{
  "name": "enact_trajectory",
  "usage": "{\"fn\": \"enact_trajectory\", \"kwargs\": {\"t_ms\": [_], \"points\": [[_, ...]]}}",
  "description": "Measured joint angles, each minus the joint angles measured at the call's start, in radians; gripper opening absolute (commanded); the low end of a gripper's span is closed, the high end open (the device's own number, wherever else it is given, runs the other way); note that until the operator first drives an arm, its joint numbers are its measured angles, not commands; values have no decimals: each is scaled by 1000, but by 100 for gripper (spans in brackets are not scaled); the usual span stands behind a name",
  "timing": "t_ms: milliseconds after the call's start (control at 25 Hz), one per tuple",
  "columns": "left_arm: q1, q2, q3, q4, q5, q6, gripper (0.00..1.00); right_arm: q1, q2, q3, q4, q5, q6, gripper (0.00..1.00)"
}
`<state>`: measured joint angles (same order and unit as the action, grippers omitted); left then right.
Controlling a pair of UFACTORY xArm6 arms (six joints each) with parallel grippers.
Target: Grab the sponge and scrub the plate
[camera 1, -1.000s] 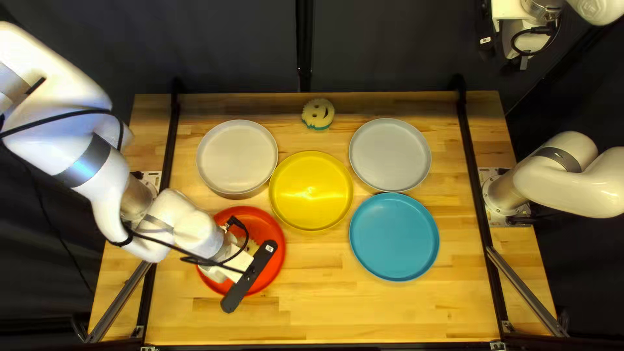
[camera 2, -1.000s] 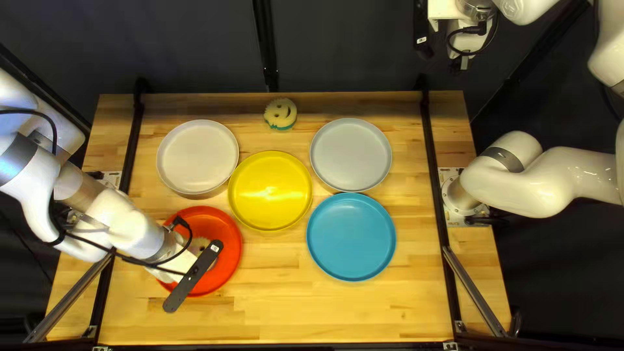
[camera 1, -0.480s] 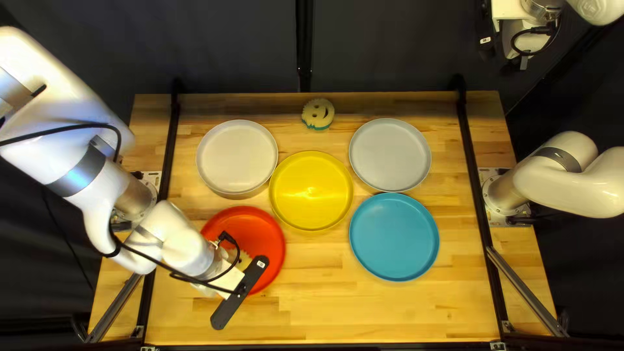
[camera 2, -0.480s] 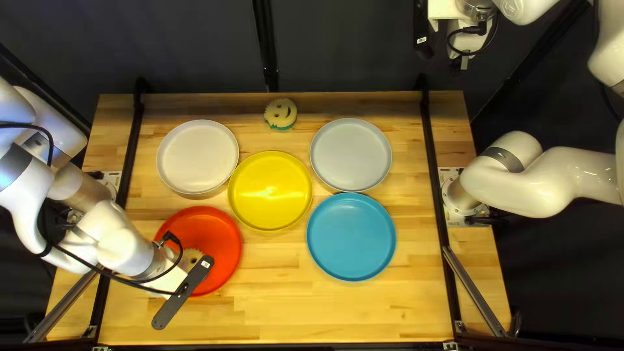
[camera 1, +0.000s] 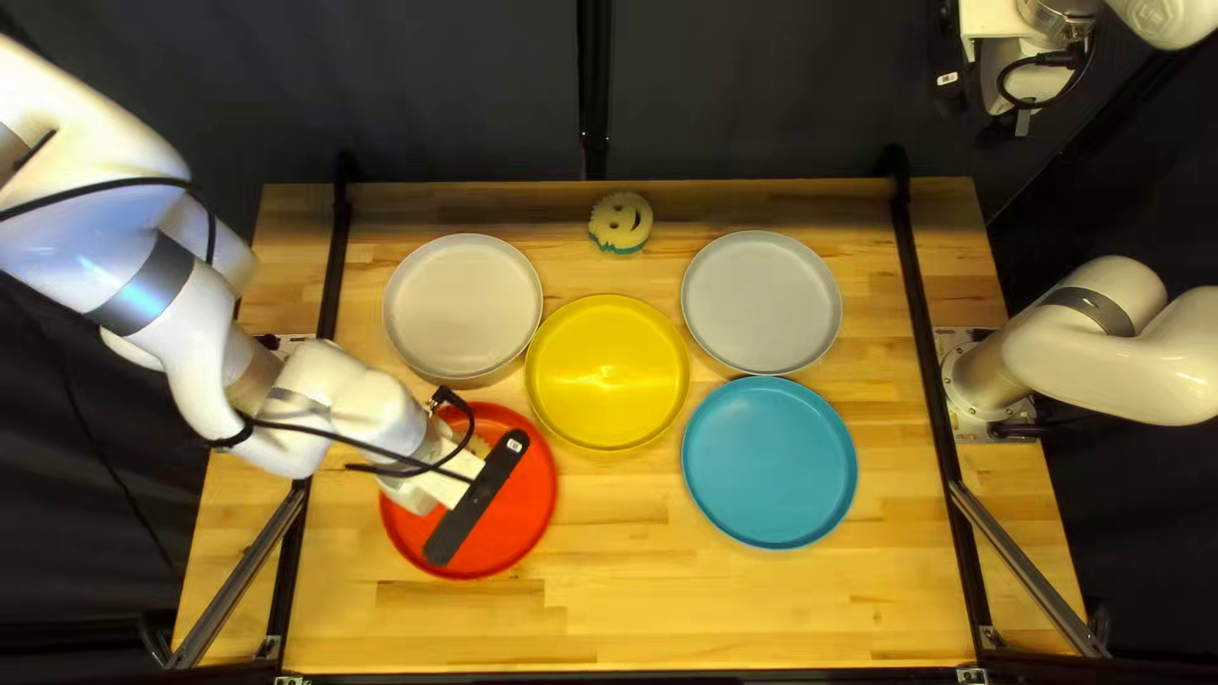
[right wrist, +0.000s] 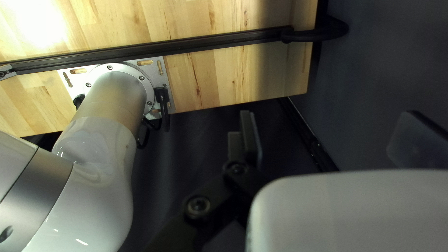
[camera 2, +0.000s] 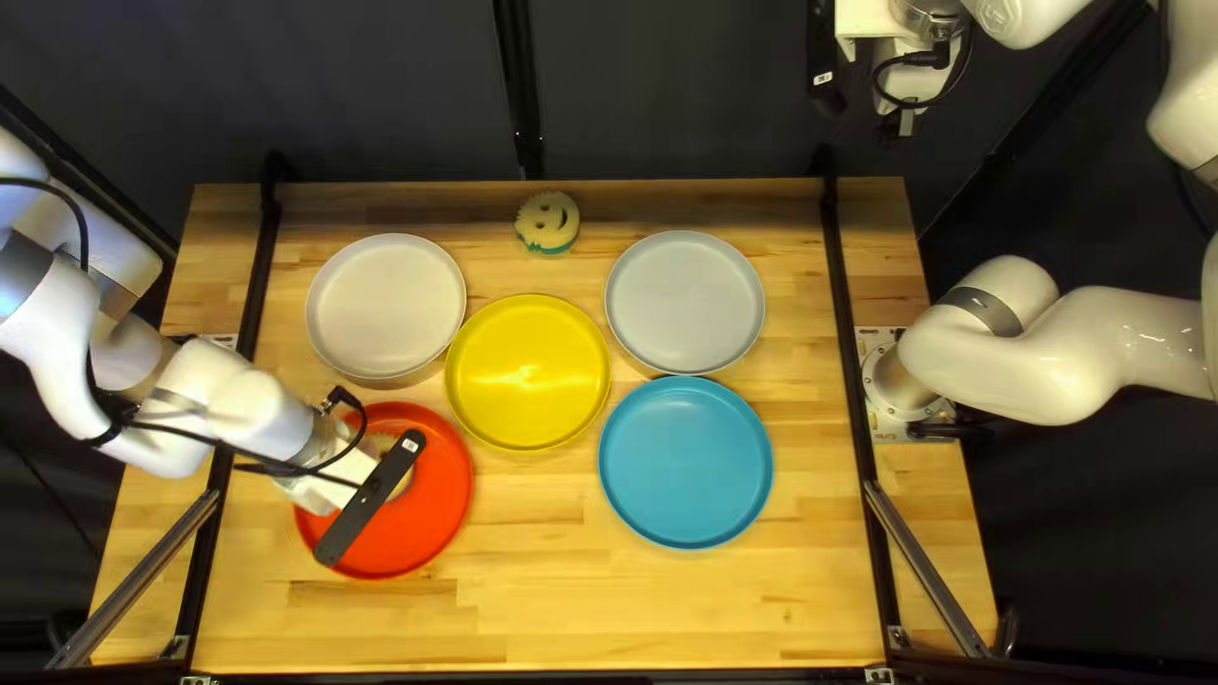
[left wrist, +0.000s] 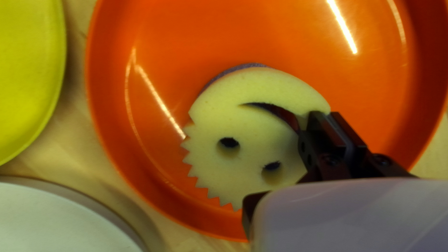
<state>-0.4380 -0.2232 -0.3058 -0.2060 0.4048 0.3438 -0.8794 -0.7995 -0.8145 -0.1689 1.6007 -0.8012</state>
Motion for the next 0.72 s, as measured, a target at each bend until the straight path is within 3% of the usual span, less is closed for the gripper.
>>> {"fn": "enact_trajectory", "kwargs": {"t_ms": [480,720], "points": [[-117,156,-177,35,-32,-84,0,0,0,0,0,0,0,100],[-113,102,-182,102,31,-144,0,0,0,0,0,0,0,100]]}}
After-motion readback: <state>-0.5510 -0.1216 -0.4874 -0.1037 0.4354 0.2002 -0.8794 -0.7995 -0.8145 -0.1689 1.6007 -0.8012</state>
